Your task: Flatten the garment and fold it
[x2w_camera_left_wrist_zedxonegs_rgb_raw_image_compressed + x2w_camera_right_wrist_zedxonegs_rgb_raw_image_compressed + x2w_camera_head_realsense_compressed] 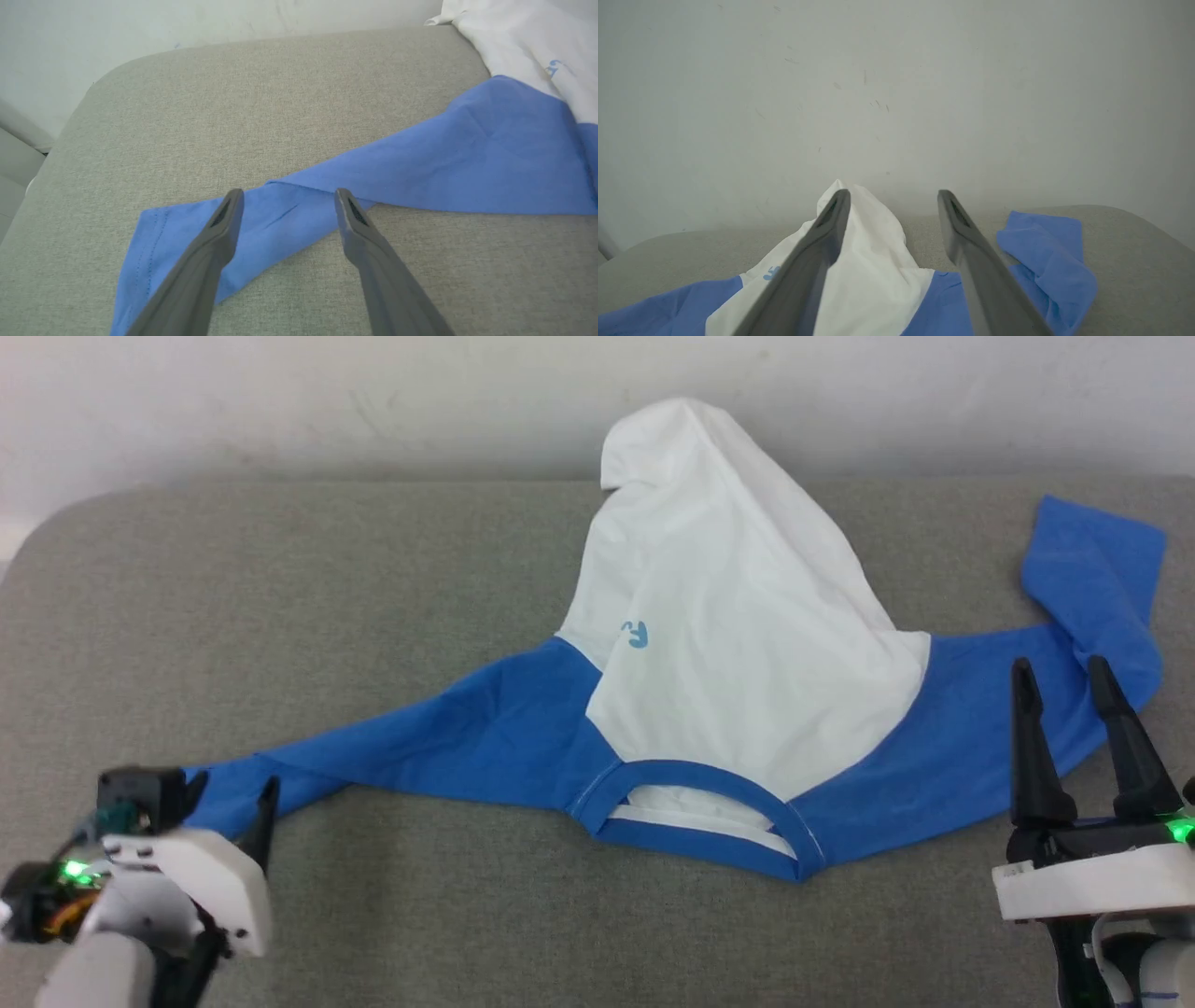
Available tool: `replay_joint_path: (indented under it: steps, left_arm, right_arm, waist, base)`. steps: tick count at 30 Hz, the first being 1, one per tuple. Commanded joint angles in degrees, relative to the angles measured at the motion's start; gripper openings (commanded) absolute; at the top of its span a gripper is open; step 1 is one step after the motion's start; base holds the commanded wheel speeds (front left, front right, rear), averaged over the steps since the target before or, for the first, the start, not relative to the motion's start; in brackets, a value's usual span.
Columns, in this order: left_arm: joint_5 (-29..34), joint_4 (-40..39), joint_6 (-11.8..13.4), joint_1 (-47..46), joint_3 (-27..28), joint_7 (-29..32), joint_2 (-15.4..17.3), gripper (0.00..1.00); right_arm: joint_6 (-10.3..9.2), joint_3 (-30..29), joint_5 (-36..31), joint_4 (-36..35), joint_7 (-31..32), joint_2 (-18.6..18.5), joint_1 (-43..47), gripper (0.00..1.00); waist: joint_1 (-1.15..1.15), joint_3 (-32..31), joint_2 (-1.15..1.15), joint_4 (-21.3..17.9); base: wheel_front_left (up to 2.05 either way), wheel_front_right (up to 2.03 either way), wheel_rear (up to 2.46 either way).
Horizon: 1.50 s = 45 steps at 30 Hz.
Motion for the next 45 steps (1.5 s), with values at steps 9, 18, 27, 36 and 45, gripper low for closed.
replay_joint_path:
  steps: [9,18,27,36,45]
  left_arm:
    - [-5.28,4.48,-0.86,-8.84,-8.68,15.96,12.08,1.00]
    - [-10.09,8.87,-0.88,-14.71,-22.99,20.93,22.84,1.00]
    - [-28.77,4.16,-0.88,-18.14,-42.02,24.32,30.65,0.00]
    - [-28.12,4.54,-0.89,-26.34,-45.15,8.74,32.10,0.00]
    - [-16.25,10.70,5.16,-32.78,-43.28,-12.90,27.64,0.00]
  right_arm:
    - [-0.12,1.15,-1.66,-1.12,0.86,1.07,-1.85,1.00]
    - [-0.12,1.59,-1.85,0.42,0.38,1.59,-3.15,1.00]
    - [-0.12,1.96,-2.09,2.17,-0.32,1.77,-4.25,1.00]
    - [-0.12,1.10,-2.23,3.68,-0.53,1.81,-3.93,1.00]
    - [-0.12,0.62,-2.33,3.57,0.26,1.82,-2.45,1.00]
  waist:
    - [0.00,5.20,0.00,-2.19]
    - [0.00,8.99,0.00,-4.25]
    - [0.00,10.21,0.00,-4.85]
    - [0.00,6.44,0.00,-3.35]
    - [0.00,2.39,0.00,-1.34]
  base:
    - [0.00,0.00,0.00]
    - [0.00,0.00,0.00]
    - [0.00,0.00,0.00]
    - [0.00,0.00,0.00]
    - [0.00,0.00,0.00]
